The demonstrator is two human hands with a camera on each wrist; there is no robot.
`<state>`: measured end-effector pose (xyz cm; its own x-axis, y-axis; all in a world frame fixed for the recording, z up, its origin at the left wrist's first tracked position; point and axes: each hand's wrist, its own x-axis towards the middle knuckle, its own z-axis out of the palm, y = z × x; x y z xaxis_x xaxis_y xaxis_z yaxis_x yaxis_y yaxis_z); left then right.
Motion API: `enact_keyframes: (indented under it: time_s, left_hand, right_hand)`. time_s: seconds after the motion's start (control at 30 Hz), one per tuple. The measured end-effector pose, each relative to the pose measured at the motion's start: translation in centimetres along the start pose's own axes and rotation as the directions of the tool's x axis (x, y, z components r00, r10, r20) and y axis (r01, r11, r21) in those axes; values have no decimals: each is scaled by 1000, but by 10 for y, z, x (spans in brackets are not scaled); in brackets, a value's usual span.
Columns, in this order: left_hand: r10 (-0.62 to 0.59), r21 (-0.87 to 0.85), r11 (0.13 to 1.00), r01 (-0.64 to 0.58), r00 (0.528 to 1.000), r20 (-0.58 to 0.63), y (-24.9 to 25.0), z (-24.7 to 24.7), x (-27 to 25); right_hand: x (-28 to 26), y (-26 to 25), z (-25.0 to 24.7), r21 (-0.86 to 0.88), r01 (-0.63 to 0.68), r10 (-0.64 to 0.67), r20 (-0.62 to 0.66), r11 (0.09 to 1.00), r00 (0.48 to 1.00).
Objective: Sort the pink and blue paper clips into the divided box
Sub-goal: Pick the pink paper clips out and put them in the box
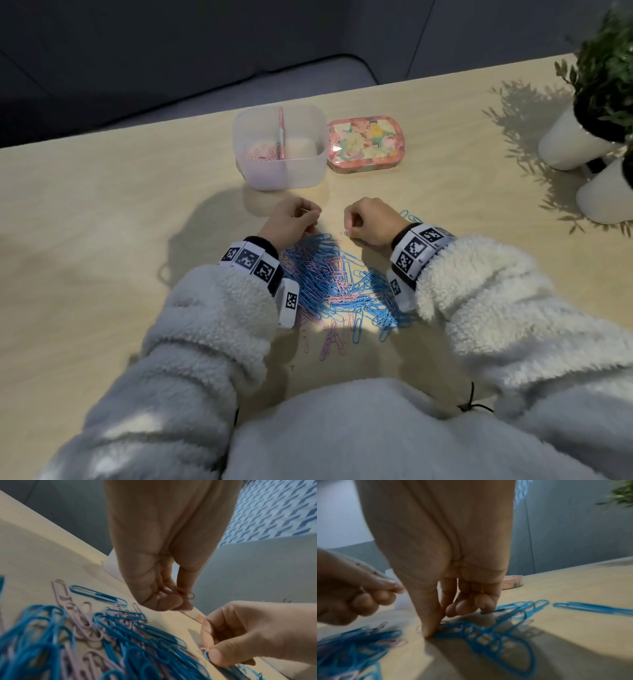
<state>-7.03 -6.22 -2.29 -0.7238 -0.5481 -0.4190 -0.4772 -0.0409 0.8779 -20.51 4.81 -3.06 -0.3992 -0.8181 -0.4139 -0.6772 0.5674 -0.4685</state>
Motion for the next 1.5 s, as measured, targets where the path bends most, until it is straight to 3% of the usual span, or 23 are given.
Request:
enact_keyframes:
  time_s: [0.07,0.13,0.2,0.23,0.37,0.47,0.57,0.63,0.73,0.87,0.97,1.03,1.07,1.13,1.23,1.33,1.4,1.43,1.5]
  left_hand:
    - [-31,-35,999,32,999,41,0,4,2]
    - [-58,-27,998,59,997,47,1,7,4]
    - [-8,114,993,2,999,54,0,11,6]
    - [47,219,974,-62,996,71,-2,13,7]
    - [171,631,737,-240,971,169,-8,22,7]
    - [248,781,530,-332,941,231,-5,27,6]
    - [286,838,432,-334,932,224,-3,30,4]
    - [264,855,416,-311,941,213,-2,32,4]
    - [173,828,500,-252,966,190,-3,32,4]
    - [135,733,639,-233,972,191,-4,28,4]
    - [97,497,857,-132,991,94,4,15,0]
    - [25,172,985,-34,998,51,8,1,-2]
    - [-26,-32,999,28,999,47,9,-5,-4]
    - [-116,-338,931,138,990,84,8,-16,-7]
    - [-183,-471,853,225,974,134,4,-23,-10]
    - [-239,-490,828,273,962,133,-1,-30,-13]
    - [-261,-454,852,262,963,66,-5,-37,-14]
    - [-252,-395,889,231,968,0,-9,-40,-14]
    - [-180,-150,976,159,975,-134,-17,-48,-15]
  right_hand:
    - [-5,3,-5,95,-1,-1,21,995,1000]
    - [-11,13,-13,266,-23,51,-102,964,993]
    - [-18,30,-18,415,-23,127,-225,909,966]
    - [-21,40,-19,488,-19,149,-230,872,962]
    - [-37,75,-17,505,-127,243,-170,854,955]
    - [-45,91,-19,508,-197,382,-291,839,877]
    - [-51,86,-18,690,-162,459,-270,705,846]
    - [-54,80,-14,699,-130,423,-264,703,867]
    - [-51,71,-12,500,-42,237,-333,865,913]
    - [-39,53,-16,101,-74,98,-256,992,962]
    - [-31,46,-19,-116,-83,60,-189,990,980]
    - [-29,44,-24,-186,-83,53,-163,979,985]
    - [-28,43,-26,-217,-82,53,-134,973,990]
    - [-25,43,-30,-267,-75,68,-35,961,997]
    - [-19,44,-34,-319,-59,98,106,946,990]
    - [-16,43,-34,-189,-52,70,91,981,993]
    - [-15,35,-31,121,-42,44,-11,992,999]
    - [-15,28,-29,329,-31,44,-35,944,998]
    - [-14,8,-21,673,-54,77,-5,738,997]
